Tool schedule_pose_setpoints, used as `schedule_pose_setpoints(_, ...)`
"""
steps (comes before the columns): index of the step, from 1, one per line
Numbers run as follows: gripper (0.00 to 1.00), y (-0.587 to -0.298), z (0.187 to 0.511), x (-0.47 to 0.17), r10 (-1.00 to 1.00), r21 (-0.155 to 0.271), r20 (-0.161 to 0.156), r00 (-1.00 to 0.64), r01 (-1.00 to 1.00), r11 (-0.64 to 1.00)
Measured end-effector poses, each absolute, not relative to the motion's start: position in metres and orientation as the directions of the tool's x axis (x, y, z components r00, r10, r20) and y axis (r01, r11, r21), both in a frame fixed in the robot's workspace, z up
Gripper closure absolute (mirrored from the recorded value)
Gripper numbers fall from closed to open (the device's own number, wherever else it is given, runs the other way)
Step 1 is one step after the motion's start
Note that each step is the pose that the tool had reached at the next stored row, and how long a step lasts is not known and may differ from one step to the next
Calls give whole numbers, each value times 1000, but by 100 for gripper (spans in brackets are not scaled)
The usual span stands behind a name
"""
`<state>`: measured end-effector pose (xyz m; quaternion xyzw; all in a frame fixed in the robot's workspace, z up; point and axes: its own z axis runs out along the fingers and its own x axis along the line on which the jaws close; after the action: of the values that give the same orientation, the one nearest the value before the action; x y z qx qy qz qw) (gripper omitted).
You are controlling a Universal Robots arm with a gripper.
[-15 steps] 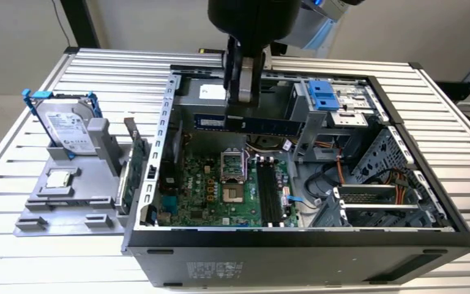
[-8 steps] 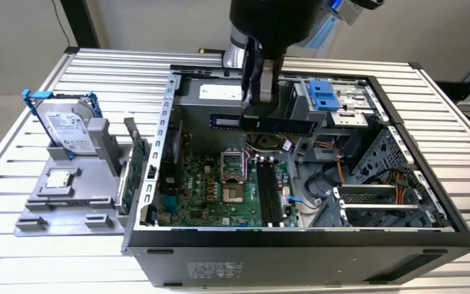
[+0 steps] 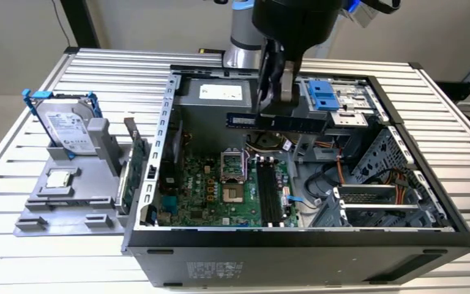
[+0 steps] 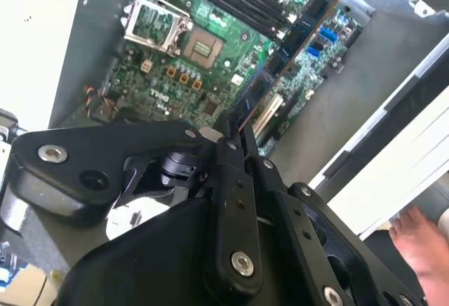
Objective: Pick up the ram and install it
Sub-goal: 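Pick up the ram and move it above insertion slot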
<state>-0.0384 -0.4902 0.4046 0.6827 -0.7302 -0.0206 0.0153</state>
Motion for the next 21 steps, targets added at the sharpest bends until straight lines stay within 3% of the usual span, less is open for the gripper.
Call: schedule_pose_setpoints(21,100,-465,396,-16,-998,50,-6,-68,-996,68)
